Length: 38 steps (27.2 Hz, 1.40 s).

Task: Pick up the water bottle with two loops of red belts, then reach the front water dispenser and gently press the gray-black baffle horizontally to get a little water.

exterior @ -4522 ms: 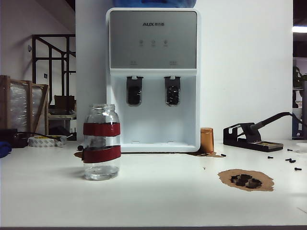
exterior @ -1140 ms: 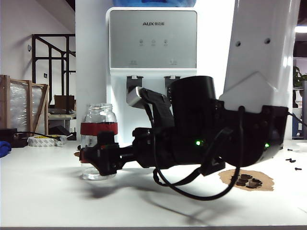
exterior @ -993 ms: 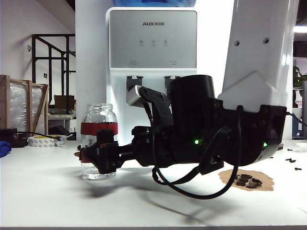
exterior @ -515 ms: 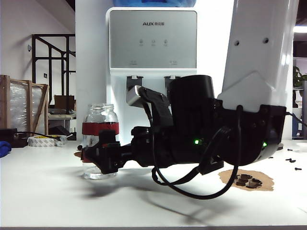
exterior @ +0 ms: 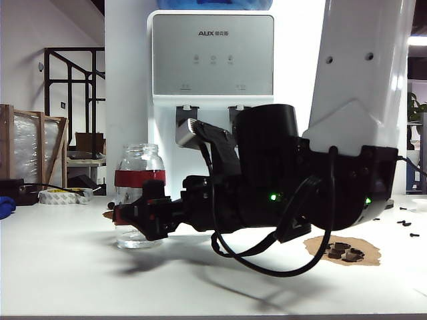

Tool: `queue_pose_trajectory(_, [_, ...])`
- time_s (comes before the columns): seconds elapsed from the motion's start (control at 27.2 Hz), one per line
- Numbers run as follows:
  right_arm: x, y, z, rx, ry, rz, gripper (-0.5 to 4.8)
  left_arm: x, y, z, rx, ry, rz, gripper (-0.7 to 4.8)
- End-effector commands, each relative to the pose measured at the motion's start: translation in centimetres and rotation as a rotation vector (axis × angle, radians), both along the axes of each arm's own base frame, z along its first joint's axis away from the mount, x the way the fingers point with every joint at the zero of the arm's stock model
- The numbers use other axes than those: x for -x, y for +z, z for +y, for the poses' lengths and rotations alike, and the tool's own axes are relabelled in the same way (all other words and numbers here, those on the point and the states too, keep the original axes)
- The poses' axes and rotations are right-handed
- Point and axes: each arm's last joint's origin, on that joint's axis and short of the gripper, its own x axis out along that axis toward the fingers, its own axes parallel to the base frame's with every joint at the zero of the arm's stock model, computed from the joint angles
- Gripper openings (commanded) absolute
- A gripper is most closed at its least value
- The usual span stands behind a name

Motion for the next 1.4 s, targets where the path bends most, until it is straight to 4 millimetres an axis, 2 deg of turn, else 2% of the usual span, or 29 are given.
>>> queue_pose_trajectory(0.04, [0.0, 0.3, 0.1, -0.014, 0.014, -0.007, 0.83, 0.0, 0.1, 0.0, -0.003, 0.002, -0.008, -0.01])
queue_pose_trajectory(0.07, [-0.1, 0.4, 0.1, -0.02, 0.013, -0.004, 0.79, 0.0, 0.1, 0.0, -0.003, 0.002, -0.008, -0.01])
queue_pose_trajectory(0.15, [-0.1, 0.5, 0.1, -0.028, 0.013, -0.014, 0.1, 0.0, 0.1, 0.0, -0.003, 0.002, -0.008, -0.01])
queue_pose_trajectory(0.18, [-0.1, 0.7, 0.1, -0.032, 0.012, -0.02, 0.03, 0.0, 0.1, 0.0, -0.003, 0.002, -0.008, -0.01])
queue_pose_trajectory(0.59, [-0.4, 2.2, -0.1, -0.047, -0.105, -0.064, -0.02, 0.0, 0.1, 0.0, -0.003, 0.002, -0.008, -0.01])
queue_pose_trajectory(0.99, [-0.3, 3.5, -1.5, 0.019, -0.454, -0.143, -0.02, 0.0, 0.1, 0.0, -0.003, 0.001, -0.008, -0.01])
queue_pose_trajectory(1.18, [-0.6, 4.0, -2.2, 0.011, -0.704, -0.173, -0.02, 0.0, 0.4, -0.1, 0.018, -0.029, -0.025, -0.01])
queue_pose_trajectory(1.4, [-0.7, 4.5, -2.6, 0.051, -0.827, -0.225, -0.02, -0.3, 1.2, -0.2, 0.053, -0.05, -0.111, -0.01])
